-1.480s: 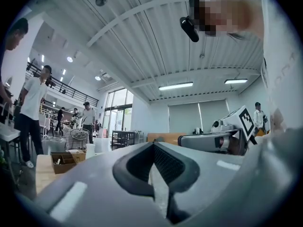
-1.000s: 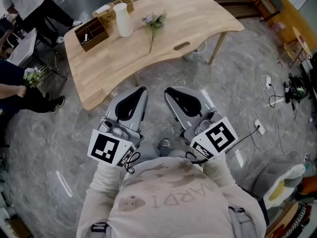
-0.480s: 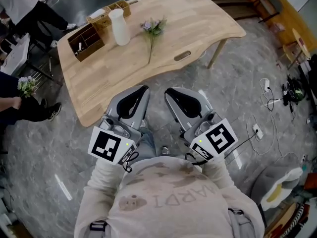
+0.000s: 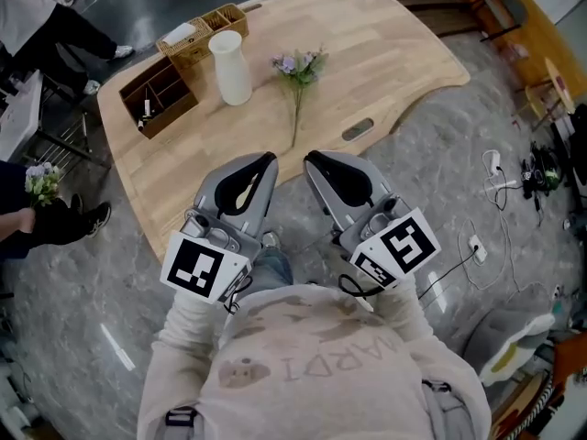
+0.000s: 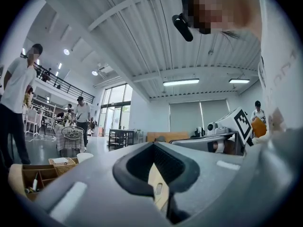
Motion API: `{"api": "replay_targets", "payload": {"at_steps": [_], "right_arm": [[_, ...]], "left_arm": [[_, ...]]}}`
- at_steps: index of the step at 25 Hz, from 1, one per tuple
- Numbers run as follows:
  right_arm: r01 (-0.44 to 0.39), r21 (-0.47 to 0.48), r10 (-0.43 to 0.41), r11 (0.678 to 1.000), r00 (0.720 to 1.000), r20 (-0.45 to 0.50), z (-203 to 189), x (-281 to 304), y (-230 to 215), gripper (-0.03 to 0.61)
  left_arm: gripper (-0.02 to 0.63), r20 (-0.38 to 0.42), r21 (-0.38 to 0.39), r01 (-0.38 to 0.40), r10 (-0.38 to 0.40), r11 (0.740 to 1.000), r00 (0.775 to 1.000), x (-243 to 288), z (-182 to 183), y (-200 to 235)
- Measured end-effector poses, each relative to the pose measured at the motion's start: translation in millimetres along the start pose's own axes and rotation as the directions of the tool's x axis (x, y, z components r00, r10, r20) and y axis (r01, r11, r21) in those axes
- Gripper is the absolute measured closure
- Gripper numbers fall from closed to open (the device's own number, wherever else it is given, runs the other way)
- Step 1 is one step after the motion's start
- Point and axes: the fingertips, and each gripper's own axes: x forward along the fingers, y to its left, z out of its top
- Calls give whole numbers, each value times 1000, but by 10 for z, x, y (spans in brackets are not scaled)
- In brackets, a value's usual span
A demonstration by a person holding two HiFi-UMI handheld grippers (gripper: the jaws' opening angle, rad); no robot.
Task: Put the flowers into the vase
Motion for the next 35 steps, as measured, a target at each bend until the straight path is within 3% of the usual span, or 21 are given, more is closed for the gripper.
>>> {"api": "replay_targets", "payload": {"at_steps": [7, 17, 22, 28, 35], "right_arm": [[41, 8, -41, 999, 999, -31, -23, 642, -224, 526], [192, 60, -181, 979, 971, -158, -411, 929, -782, 520], [260, 82, -227, 962, 931, -286, -773, 1067, -1202, 509], [294, 155, -206, 943, 882, -423, -1214, 1307, -1680, 494], [364, 214, -166, 907, 773, -613, -1892, 1534, -2187, 471]], "left_arm": [[614, -1, -2, 61, -61, 998, 998, 222, -40, 608], [614, -14, -65, 135, -136, 989, 991, 559, -243, 940], [614, -18, -65, 124, -126, 990, 992, 747, -278, 1098], [614, -24, -78, 93, -95, 993, 995, 1000, -325, 1348], [614, -35, -115, 49, -53, 992, 998, 1305, -453, 1667]]}}
